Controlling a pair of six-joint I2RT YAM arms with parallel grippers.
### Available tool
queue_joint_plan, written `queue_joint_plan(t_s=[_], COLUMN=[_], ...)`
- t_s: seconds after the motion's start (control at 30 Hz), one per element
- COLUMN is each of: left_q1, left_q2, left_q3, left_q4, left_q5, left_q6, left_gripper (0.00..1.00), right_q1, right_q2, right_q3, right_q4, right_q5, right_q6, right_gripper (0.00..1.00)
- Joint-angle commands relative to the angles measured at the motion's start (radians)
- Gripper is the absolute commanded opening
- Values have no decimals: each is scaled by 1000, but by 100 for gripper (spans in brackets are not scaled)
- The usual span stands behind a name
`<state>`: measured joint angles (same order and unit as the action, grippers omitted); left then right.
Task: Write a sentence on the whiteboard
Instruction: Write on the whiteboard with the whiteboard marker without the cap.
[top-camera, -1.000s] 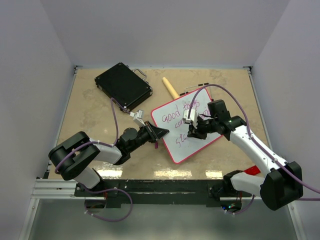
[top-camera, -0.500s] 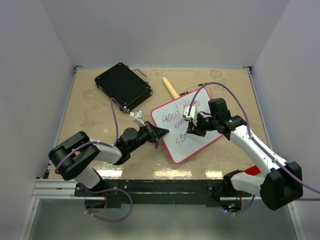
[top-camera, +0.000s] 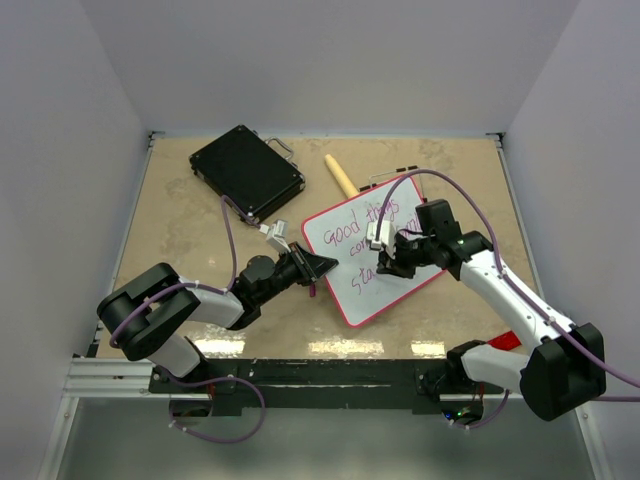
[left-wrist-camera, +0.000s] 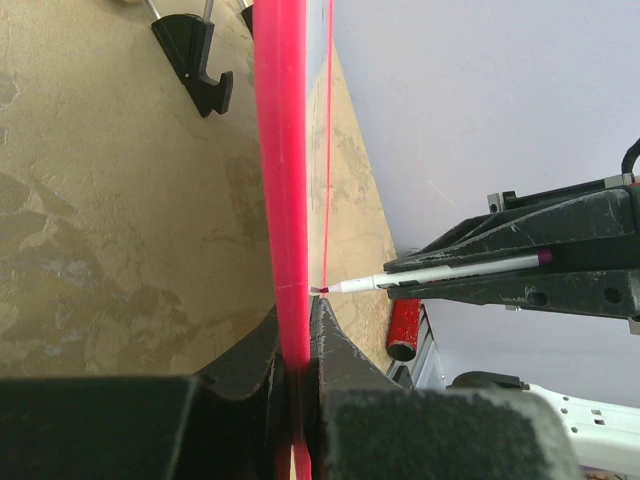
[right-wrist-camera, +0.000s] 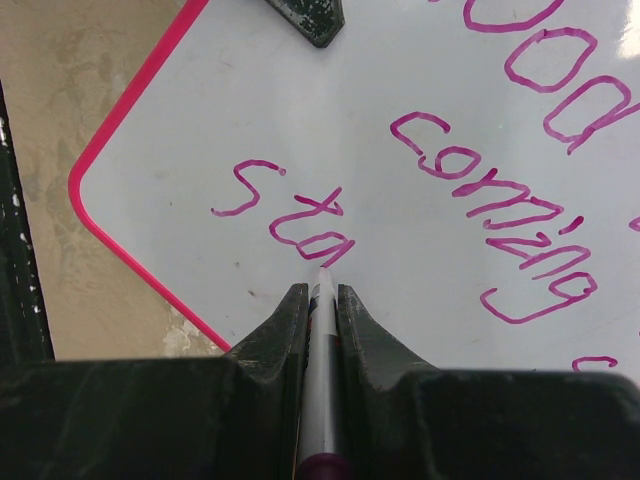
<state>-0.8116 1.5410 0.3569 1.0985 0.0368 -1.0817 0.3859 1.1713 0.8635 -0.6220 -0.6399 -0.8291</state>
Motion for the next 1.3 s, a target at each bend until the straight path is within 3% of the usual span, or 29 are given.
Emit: queue_joint_plan(t_s=[0.0,0.17,0.33,0.53,1.27], left_q1=[-1,-1,-1,-1,0], left_q2=[-4,-7,-19,-32,-32], left_q3=[17,17,8,2,-4], left_q4=[135,132,126,120,133], left_q5=[3,3,3,2,5], left_q6=[37,39,42,48,48], left_gripper=[0,0,0,0,0], right_q1=[4,4,-15,-56,-81], right_q2=[2,-28,-56,-67,-65], right_q3=[-15,5,71,40,9], right_q4=[-38,-19,-31,11,53], right_q5=[49,54,-46,-89,-89], right_q6=[-36,-2,8,30,38], right_gripper=[0,0,0,0,0])
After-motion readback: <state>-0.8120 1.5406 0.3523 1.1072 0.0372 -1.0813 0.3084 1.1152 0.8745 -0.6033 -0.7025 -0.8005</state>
